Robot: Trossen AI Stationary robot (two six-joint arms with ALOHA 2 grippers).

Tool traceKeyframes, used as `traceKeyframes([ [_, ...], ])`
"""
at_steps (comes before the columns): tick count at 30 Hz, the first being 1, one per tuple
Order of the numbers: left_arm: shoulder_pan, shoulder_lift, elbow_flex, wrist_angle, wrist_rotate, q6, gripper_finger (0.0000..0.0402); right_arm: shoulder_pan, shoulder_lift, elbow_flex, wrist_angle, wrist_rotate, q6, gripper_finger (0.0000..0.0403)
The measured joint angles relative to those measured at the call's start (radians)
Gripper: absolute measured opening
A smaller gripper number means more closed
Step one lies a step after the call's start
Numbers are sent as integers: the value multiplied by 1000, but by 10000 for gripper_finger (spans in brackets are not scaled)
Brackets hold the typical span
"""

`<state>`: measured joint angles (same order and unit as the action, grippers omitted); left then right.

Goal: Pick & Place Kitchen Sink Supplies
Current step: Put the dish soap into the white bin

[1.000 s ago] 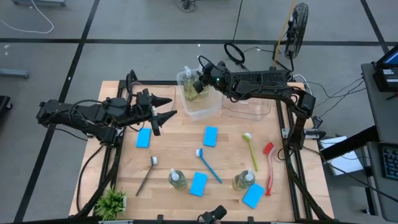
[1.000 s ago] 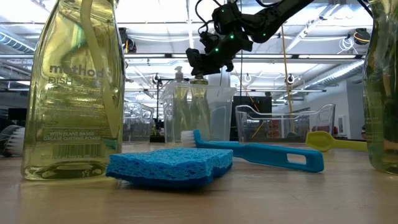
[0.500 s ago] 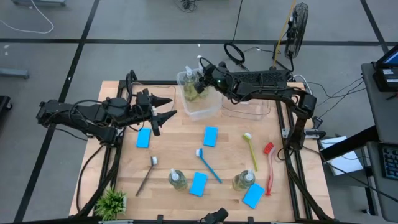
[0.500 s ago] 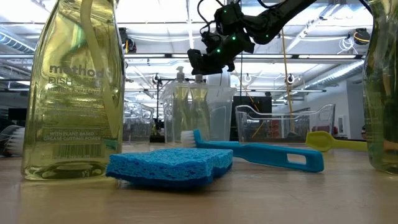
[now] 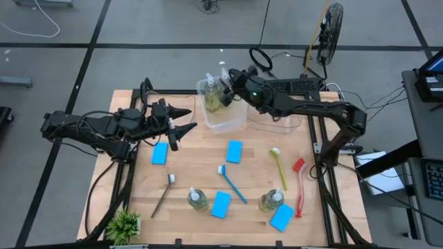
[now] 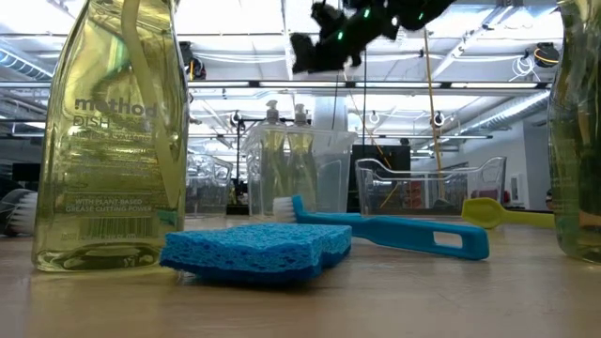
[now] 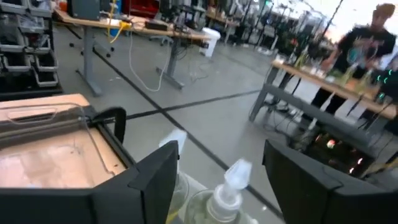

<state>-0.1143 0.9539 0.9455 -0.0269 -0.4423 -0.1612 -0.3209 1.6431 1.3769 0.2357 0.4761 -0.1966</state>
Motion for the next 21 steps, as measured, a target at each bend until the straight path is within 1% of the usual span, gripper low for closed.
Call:
traceKeyframes([
  [2,0,0,0,0,0,0,269,32,-44,0,-21,-2,-28,232],
  [5,0,0,0,0,0,0,269,88,-121,0,-97,-5,-34,232],
  [8,0,0,0,0,0,-3,269,149,-205,0,-204,-5,-35,228],
  [12,0,0,0,-1,0,-5,269,235,-318,0,-396,-6,-25,225],
  [15,0,0,0,-1,0,-5,269,299,-397,0,-554,-9,11,225],
  [19,0,0,0,-1,0,-5,269,384,-493,0,-752,-16,110,224],
  [21,0,0,0,-1,0,-5,269,422,-536,0,-838,-65,169,224],
])
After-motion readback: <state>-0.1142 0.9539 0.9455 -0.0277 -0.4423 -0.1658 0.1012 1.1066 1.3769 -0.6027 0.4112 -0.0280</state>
